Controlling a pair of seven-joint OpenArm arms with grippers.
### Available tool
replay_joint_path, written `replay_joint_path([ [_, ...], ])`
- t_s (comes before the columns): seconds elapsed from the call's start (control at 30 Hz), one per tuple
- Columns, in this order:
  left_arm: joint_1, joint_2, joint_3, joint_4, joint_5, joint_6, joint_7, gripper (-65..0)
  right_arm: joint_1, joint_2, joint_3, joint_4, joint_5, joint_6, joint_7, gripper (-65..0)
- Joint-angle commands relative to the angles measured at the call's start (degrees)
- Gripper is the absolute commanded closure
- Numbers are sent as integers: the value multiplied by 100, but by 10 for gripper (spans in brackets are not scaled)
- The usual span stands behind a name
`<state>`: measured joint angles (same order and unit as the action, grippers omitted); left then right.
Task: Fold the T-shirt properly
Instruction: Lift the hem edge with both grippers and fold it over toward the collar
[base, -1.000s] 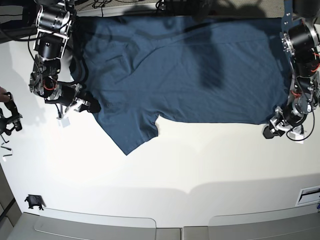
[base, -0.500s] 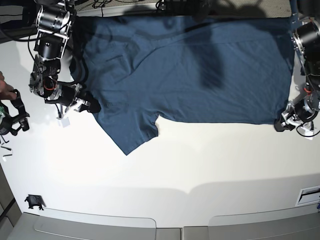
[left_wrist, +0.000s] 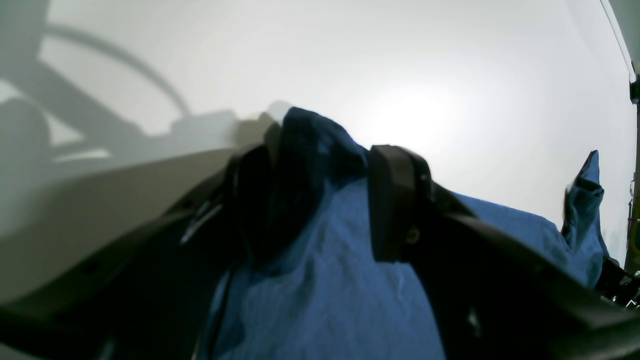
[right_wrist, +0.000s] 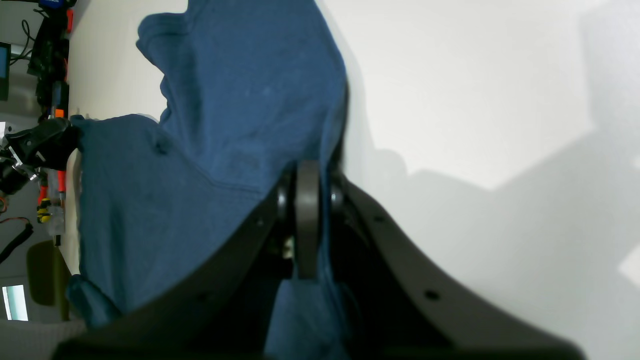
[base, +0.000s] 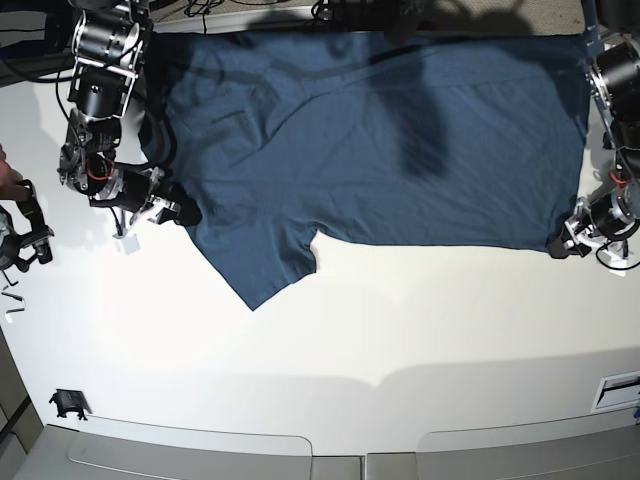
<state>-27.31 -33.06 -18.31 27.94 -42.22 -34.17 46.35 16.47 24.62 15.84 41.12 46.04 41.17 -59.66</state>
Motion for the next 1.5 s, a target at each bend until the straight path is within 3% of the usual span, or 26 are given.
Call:
replay_joint_path([
  [0.0,-111,-107,9,42,-9,-26,-9,-295,17,61,-22,-7,-339,-117,-188,0],
  [0.1,-111,-107,9,42,-9,-151,-9,-294,17,61,-22,-7,-339,-117,-188,0],
  [0.17,-111,-107,9,42,-9,-149,-11,-256,17,61,-22,-7,-339,-117,-188,0],
  [0.3,-111,-109,9,42,-9,-149,-103,0,15,61,-22,-7,-339,-117,-199,0],
  [0.53,-111,-109,9,42,-94,-153,-317,0,17,63,-22,-7,-310,-117,-219,0],
  [0.67,-111,-109,9,42,-361,-177,-310,0,20,63,-22,-4,195,-117,-348,0],
  [0.73,-111,-109,9,42,-431,-361,-291,0,17,63,-11,-4,417,-117,-450,0],
  [0.83,-111,-111,-2,42,-726,-583,-15,0,17,72,-4,0,673,-117,-697,0],
  [1.07,-109,-164,-2,42,-1495,-583,595,0,17,127,44,0,1692,-117,-1283,0],
  [1.23,-109,-328,-2,42,-1893,-583,981,0,15,127,522,0,2522,-117,-2024,0],
  [1.47,-109,-592,-2,42,-2520,-583,1394,0,15,125,1626,9,3388,-117,-2034,0],
])
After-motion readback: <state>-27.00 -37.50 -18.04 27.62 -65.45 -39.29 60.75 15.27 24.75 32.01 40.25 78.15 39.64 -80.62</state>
